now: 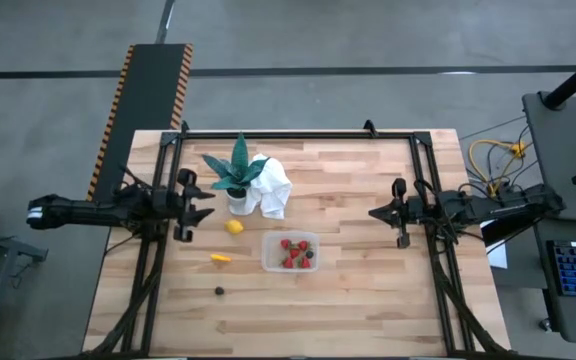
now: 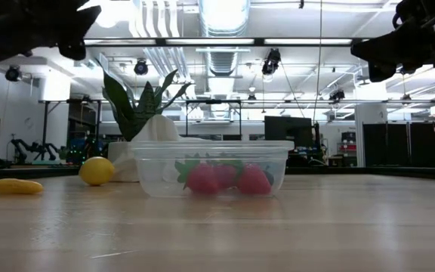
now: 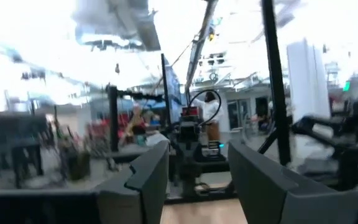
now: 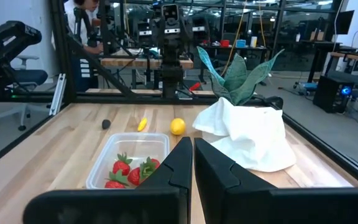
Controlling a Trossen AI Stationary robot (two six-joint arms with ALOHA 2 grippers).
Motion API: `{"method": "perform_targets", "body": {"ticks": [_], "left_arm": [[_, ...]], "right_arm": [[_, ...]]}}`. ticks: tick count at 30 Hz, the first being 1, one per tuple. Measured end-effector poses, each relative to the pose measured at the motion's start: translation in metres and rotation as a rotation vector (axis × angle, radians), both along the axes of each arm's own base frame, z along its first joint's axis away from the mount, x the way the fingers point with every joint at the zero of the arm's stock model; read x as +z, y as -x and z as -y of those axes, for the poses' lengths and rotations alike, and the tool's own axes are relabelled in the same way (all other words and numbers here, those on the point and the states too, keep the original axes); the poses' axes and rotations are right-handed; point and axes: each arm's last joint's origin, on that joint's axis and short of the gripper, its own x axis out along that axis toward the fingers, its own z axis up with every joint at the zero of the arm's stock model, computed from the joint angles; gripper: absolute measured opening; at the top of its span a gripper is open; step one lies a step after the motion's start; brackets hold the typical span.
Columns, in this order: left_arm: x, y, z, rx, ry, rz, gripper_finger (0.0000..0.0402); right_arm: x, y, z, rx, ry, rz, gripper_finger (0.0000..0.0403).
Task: Pick and placing Produce into tupperware
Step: Put the corn cob into the bin
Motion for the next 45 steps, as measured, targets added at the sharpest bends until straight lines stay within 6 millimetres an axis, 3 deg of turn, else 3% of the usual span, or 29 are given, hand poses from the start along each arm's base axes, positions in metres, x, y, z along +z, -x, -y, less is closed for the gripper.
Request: {"method": "perform_targets", "body": {"ticks": [16,27,34,39,45], "left_arm": [[0.000,-0.006,-0.004,0.146,-0.059,-0.049,0.0153],[0.002,-0.027,-0.005,0.186,-0.059,-0.297,0.0152],[0.020,-0.030,-0.005,0.173,-0.067,-0.455,0.0152],[0.035,-0.022,-0.004,0.146,0.000,-0.633,0.0152],[0.064,-0.015,0.006,0.066,0.020,-0.666,0.0152]], "right_arm": [[0.000,0.000,0.000,0.000,-0.017,-0.001,0.0009],[0.000,0.000,0.000,0.000,-0.026,-0.001,0.0009],[-0.001,0.000,0.000,0.000,-0.026,-0.005,0.0009],[-0.002,0.000,0.000,0.000,-0.024,-0.020,0.0009],[-0.002,0.000,0.000,0.000,-0.024,-0.022,0.0009]]}}
